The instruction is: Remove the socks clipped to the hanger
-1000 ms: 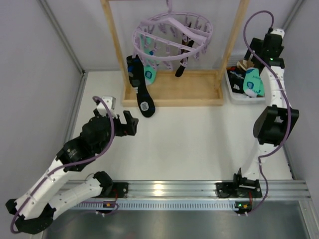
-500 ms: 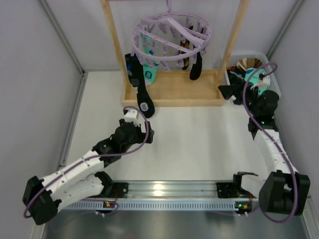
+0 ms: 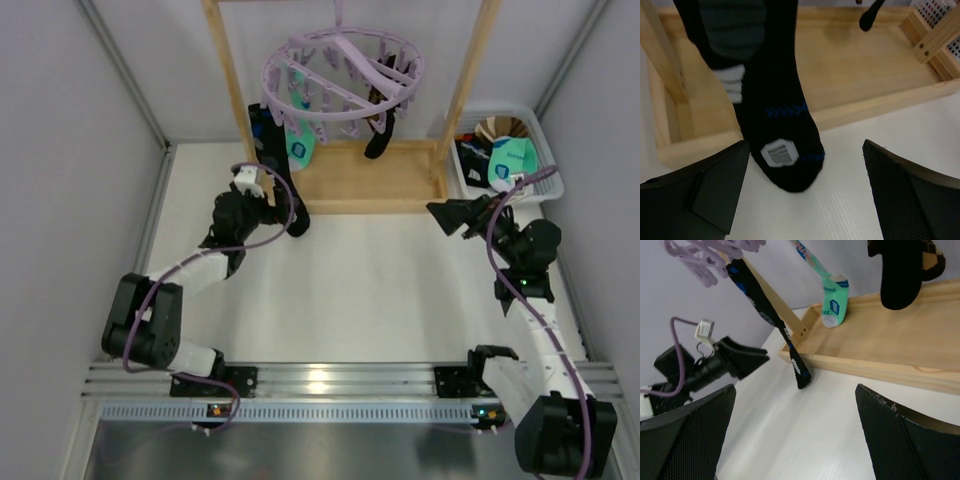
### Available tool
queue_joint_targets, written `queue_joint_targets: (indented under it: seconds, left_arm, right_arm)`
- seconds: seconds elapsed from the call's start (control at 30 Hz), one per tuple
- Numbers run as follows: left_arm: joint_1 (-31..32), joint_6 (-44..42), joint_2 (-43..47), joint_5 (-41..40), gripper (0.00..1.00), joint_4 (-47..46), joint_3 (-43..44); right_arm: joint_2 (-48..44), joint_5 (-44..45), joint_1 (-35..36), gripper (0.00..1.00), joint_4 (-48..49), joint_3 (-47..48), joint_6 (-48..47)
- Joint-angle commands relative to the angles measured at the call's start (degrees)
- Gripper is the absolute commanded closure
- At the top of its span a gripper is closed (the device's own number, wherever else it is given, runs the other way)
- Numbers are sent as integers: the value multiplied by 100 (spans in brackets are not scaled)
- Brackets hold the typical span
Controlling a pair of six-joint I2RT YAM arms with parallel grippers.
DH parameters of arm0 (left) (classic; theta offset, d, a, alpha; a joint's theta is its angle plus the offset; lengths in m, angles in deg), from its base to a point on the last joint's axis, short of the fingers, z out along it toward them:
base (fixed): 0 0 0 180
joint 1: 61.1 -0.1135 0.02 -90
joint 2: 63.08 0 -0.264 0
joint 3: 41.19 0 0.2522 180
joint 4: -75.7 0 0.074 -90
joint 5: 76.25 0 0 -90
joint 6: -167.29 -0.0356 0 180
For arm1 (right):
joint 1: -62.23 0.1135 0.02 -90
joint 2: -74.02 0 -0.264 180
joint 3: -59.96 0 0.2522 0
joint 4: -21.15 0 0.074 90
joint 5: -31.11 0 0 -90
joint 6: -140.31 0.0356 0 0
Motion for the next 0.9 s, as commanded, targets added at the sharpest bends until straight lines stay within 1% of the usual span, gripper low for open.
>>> queue_joint_targets:
  seconds: [0.0,0.07,0.13,0.17,0.27,0.33,0.37,0.43,0.53,0.67,0.83,0.87]
  left_arm:
    - [-486,-756,-462,1360,2,-1376,869]
    - [-547,-994,-770,1465,2,-1376,1272]
    - [-740,-812,-1068,1667,2,-1376,1520]
    - [-958,-802,-1174,1990,2,-1376,1800]
    - [-1092,-1117,-1394,2099,2,-1367,2039]
    - [-1162,-1084,-1430,2142,2,-1376,2127]
    - [-1311,-1057,-1447,2204,2,-1376,2162]
    - [-1443,-1030,-1588,2502,2,-1367,2329]
    - [-1576,-1030,-1763,2679,2,-1315,2592]
    - [-1628,-1223,-1694,2670,2,-1182,2576]
    - [-1628,-1469,-1448,2170,2,-1182,2163]
    - [-1628,-1470,-1447,2178,2,-1174,2145]
  right_arm:
    - [-249,-181,80,0,171,-14,-138]
    - [-223,-172,176,1,-164,206,-376]
    - [-214,-277,220,0,-463,372,-613]
    - [-223,-330,255,1,-534,417,-701]
    - [-267,-278,456,1,-1130,698,-1219]
    - [-302,-321,484,0,-1246,812,-1387]
    - [-328,-357,693,1,-1246,813,-1396]
    - [-329,-462,721,1,-1220,830,-1379]
    - [-276,-559,730,0,-1088,822,-1273]
    - [-258,-559,730,1,-1009,778,-1229]
    - [-144,-463,791,1,-824,742,-1203]
    - [-127,-445,844,1,-816,751,-1194]
